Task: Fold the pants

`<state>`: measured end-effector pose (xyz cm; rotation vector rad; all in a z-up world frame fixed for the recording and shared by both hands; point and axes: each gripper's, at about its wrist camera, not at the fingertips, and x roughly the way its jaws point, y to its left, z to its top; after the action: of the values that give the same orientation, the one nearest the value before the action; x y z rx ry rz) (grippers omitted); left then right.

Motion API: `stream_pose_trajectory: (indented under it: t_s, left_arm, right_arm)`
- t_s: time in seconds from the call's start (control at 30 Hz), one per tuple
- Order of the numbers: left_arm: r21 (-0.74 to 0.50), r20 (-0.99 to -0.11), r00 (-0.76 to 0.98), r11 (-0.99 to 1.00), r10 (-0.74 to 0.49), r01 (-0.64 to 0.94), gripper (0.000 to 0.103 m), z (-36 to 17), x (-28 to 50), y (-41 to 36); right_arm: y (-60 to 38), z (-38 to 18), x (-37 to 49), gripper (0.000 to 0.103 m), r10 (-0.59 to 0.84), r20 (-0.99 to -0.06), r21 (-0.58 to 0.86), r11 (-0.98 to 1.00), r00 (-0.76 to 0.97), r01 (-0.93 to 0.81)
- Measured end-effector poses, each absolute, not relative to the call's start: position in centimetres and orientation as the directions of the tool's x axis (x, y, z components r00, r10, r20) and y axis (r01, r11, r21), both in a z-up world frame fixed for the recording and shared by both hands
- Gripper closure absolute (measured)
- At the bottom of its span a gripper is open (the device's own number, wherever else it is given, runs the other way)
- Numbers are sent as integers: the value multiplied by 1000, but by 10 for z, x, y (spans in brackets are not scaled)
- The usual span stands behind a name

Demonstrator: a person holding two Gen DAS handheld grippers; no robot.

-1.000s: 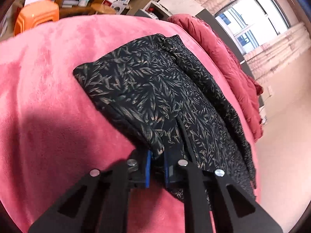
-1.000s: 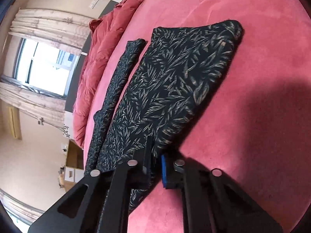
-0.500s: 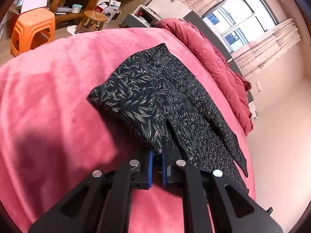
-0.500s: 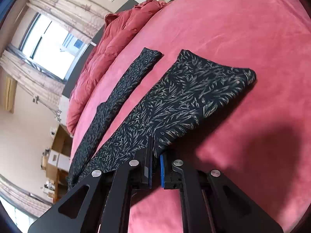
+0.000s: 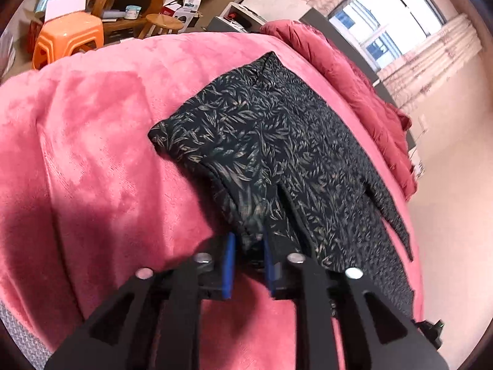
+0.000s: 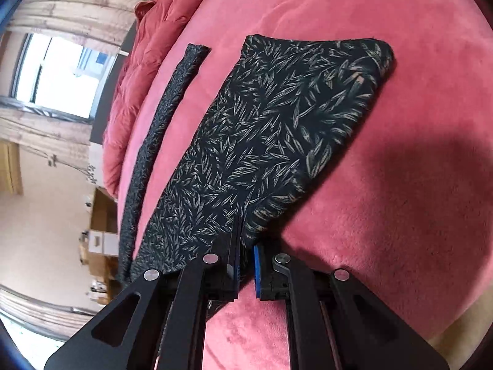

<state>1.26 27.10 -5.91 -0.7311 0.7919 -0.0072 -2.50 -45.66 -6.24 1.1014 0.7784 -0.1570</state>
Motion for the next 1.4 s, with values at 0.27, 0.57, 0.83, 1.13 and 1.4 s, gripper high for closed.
stream_pose_trajectory:
  t_s: [0.27, 0.57, 0.83, 1.13, 1.4]
  left_arm:
    - [-573, -648, 750, 734, -134, -364, 63, -54, 27, 303]
    - [-578, -684, 720, 691, -121, -434, 95, -50, 16, 312]
    - [-440, -722, 692, 780, -12, -445, 72, -50, 18, 305]
    - [-375, -676, 700, 711, 230, -595, 30, -22, -11, 339]
    - [-425, -676, 732, 766, 86, -483, 11, -20, 23, 310]
  right_arm:
    - [-495, -59, -35, 79, 101, -611, 733, 448, 785, 513]
    - [-506, -31, -48, 97, -108, -644, 589, 562, 757, 581]
    - [-520, -45, -54, 73, -172, -695, 557, 487, 699, 673]
    - [-458, 22, -30, 36, -353, -583, 410, 651, 732, 639]
    - [-336, 2, 73, 36, -55, -636, 392, 837, 770, 383]
